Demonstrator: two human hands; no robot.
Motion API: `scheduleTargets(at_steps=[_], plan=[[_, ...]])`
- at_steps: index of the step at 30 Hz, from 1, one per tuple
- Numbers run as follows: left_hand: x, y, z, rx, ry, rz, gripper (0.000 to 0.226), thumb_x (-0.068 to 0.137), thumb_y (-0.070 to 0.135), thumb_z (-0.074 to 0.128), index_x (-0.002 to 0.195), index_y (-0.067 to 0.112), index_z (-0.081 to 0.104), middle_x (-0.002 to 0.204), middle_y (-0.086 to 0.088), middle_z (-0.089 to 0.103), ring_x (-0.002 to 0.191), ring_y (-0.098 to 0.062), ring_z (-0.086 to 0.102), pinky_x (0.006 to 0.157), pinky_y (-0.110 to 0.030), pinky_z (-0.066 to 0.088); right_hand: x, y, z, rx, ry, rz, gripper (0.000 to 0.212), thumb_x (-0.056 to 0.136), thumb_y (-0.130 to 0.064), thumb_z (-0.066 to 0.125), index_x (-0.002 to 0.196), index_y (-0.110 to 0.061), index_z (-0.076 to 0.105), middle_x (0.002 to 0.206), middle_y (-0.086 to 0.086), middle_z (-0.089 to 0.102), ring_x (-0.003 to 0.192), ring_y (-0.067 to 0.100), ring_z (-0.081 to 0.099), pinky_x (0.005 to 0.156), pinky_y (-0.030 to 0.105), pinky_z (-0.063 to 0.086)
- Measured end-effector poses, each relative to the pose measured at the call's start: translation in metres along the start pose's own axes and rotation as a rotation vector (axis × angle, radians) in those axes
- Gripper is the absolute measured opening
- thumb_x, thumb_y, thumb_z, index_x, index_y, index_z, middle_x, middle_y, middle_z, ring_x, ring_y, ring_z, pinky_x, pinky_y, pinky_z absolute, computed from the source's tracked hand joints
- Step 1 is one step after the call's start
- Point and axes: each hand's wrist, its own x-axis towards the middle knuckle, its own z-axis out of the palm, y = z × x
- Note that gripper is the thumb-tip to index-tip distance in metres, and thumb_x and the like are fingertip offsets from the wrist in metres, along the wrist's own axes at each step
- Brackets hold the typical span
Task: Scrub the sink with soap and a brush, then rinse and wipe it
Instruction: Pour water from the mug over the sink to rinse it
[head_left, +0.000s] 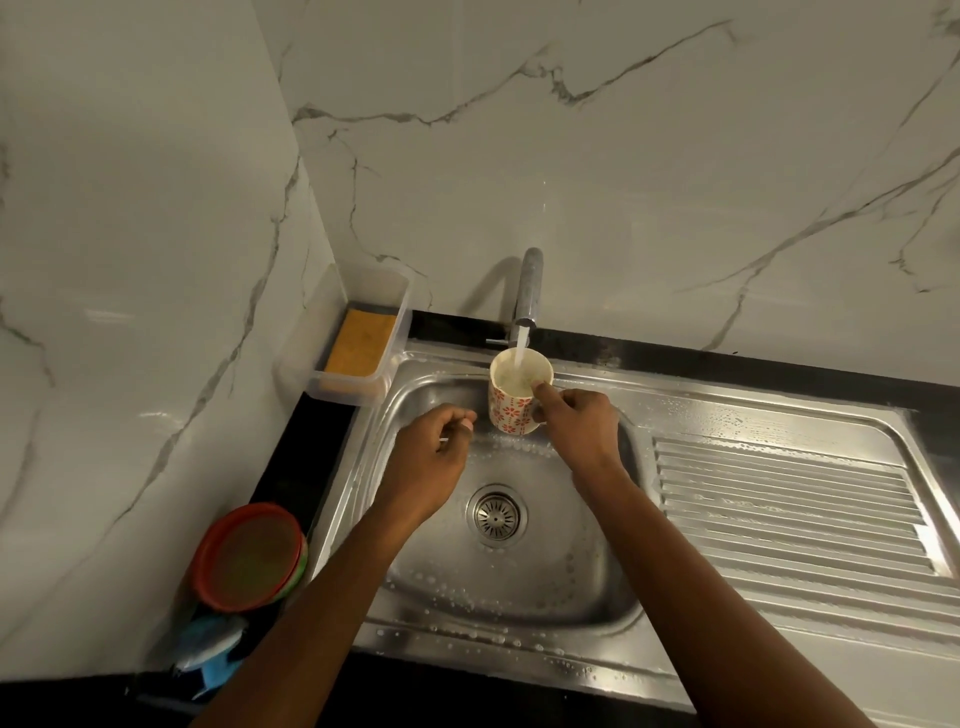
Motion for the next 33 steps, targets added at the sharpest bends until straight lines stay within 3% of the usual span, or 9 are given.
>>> scheduleTargets(at_steps=[5,9,12,15,19,22,27,30,33], plan=[[-0.061,-0.02,0.007,0.024,-0.031,-0.045,0.022,0.105,0.022,0.059,0.12,0.019,0.075,0.109,0.01,0.076,0.093,0.002,0.067,0.083,-0.015,0.049,-0.004,0.02,-0.005,-0.024,-0.052,-0.033,0.042,0.077,-0.065,0.065,0.065,-0.026,0.076,0.072,0.0,0.078,0.077,0.022,0.076,0.083,0.051,0.062],[-0.122,-0.046,0.019,0.086,-0.086,-0.111,0.032,0.105,0.026,0.056,0.134,0.019,0.069,0.135,0.004,0.069,0.123,-0.004,0.061,0.1,-0.005,0.04,-0.018,0.048,-0.003,-0.101,-0.154,-0.082,0.034,0.09,-0.049,0.071,0.069,-0.024,0.079,0.071,-0.006,0.077,0.078,0.017,0.076,0.085,0.05,0.062],[-0.16,-0.065,0.022,0.133,-0.129,-0.209,0.048,0.108,0.027,0.054,0.156,0.023,0.049,0.164,0.001,0.043,0.15,-0.008,0.039,0.123,-0.024,0.034,-0.029,0.063,0.003,-0.221,-0.282,-0.151,0.036,0.093,-0.046,0.071,0.069,-0.02,0.079,0.067,-0.002,0.076,0.072,0.019,0.075,0.077,0.044,0.061],[-0.173,-0.08,0.012,0.337,-0.113,-0.268,0.061,0.11,0.03,0.048,0.166,0.019,0.028,0.176,-0.003,0.015,0.163,-0.02,0.013,0.132,-0.037,0.018,-0.039,0.062,0.018,-0.406,-0.414,-0.24,0.041,0.094,-0.044,0.068,0.067,-0.014,0.077,0.065,0.002,0.072,0.067,0.019,0.069,0.063,0.031,0.05],[-0.165,-0.092,-0.008,0.639,-0.184,-0.349,0.067,0.111,0.037,0.039,0.168,0.01,0.017,0.177,-0.012,0.006,0.164,-0.032,0.001,0.133,-0.048,0.013,-0.054,0.049,0.051,-0.607,-0.545,-0.377,0.051,0.093,-0.045,0.066,0.053,-0.016,0.056,0.054,0.001,0.057,0.056,0.019,0.057,0.051,0.029,0.037],[-0.155,-0.103,-0.02,0.76,-0.255,-0.38,0.07,0.111,0.041,0.035,0.168,0.006,0.012,0.177,-0.017,0.002,0.164,-0.036,-0.002,0.132,-0.051,0.015,-0.069,0.037,0.078,-0.672,-0.626,-0.457,0.05,0.093,-0.049,0.063,0.057,-0.015,0.057,0.058,0.001,0.058,0.059,0.02,0.06,0.049,0.028,0.034],[-0.144,-0.111,-0.029,0.783,-0.31,-0.355,0.069,0.112,0.042,0.032,0.169,0.015,0.006,0.176,-0.014,-0.018,0.163,-0.033,-0.014,0.132,-0.051,0.01,-0.087,0.026,0.107,-0.736,-0.71,-0.542,0.046,0.092,-0.048,0.063,0.057,-0.023,0.049,0.06,-0.003,0.052,0.06,0.017,0.056,0.05,0.027,0.031],[-0.143,-0.118,-0.03,0.807,-0.386,-0.372,0.071,0.111,0.043,0.033,0.169,0.011,0.007,0.176,-0.017,-0.015,0.163,-0.034,-0.015,0.133,-0.051,0.008,-0.086,0.029,0.108,-0.765,-0.704,-0.526,0.049,0.093,-0.049,0.064,0.055,-0.022,0.048,0.058,-0.002,0.05,0.059,0.016,0.053,0.05,0.028,0.031],[-0.143,-0.125,-0.036,0.793,-0.493,-0.375,0.076,0.112,0.043,0.031,0.168,0.006,-0.003,0.175,-0.017,-0.015,0.163,-0.034,-0.012,0.133,-0.047,0.006,-0.078,0.035,0.099,-0.781,-0.684,-0.465,0.051,0.092,-0.049,0.064,0.056,-0.014,0.058,0.057,0.003,0.058,0.058,0.019,0.059,0.05,0.029,0.037]])
